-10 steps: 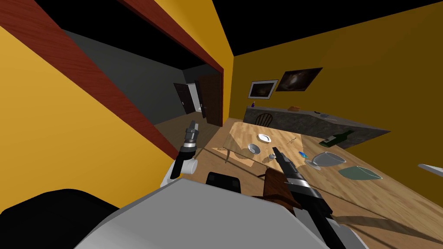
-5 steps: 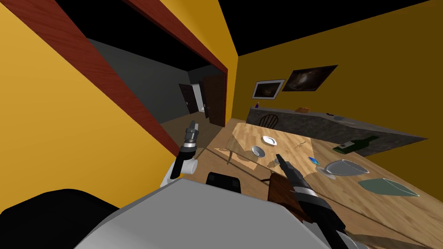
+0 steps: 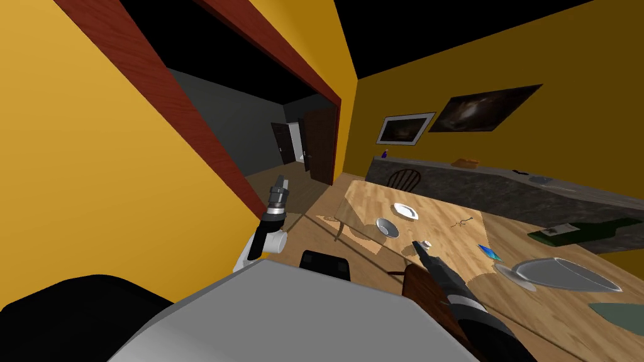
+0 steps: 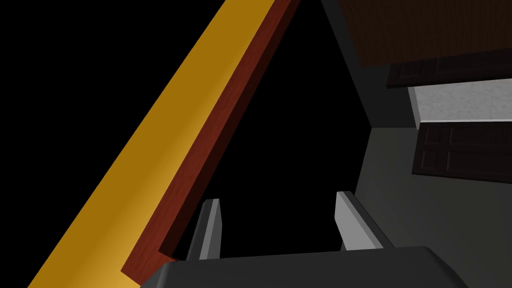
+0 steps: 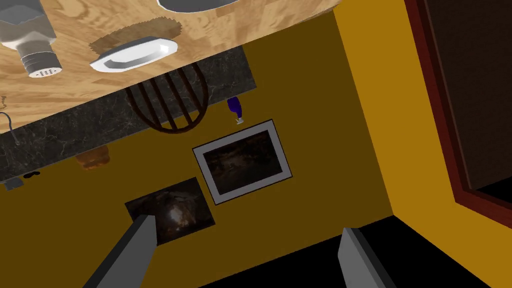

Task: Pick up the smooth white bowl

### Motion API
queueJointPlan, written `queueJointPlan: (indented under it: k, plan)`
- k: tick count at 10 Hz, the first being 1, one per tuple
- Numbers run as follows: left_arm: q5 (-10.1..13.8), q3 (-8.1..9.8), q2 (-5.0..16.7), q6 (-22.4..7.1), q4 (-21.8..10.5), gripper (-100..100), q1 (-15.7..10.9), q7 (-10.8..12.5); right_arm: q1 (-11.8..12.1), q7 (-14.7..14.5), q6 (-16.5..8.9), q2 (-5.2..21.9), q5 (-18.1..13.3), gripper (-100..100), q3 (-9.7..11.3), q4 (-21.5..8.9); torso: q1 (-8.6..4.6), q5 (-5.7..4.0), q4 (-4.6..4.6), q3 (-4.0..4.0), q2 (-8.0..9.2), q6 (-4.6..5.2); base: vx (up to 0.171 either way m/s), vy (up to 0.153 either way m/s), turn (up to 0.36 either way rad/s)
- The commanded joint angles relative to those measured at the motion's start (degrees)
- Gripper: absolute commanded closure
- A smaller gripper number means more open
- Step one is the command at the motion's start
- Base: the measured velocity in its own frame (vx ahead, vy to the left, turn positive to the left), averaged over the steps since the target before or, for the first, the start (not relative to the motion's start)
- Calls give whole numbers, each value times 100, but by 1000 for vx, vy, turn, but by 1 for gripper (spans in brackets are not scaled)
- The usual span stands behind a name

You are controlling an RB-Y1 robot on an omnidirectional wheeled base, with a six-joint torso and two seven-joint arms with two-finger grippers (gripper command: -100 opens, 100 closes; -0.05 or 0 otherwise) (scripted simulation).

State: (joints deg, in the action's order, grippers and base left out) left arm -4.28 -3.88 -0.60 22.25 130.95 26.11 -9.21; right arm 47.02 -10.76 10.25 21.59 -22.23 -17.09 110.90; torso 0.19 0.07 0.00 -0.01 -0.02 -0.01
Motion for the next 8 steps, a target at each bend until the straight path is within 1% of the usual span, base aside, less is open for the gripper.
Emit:
queueJointPlan:
  k: [1,4,7,8]
  plan:
    - [0,0,0,0,0,0,0,0,-41,-84,-29,-11,-49,-100,-16,-263,0,0,0,0,0,0,18,31,88]
    - [0,0,0,0,0,0,0,0,180,-279,-292,194,-165,-100,-139,-779,-5,-2,0,0,1,0,20,51,143]
    - [0,0,0,0,0,0,0,0,352,-454,-501,397,-302,-100,-204,-1260,0,0,1,3,6,2,18,58,161]
    - [0,1,0,0,0,0,0,0,441,-562,-604,535,-409,-100,-209,-1545,-7,-2,0,1,2,1,58,73,212]
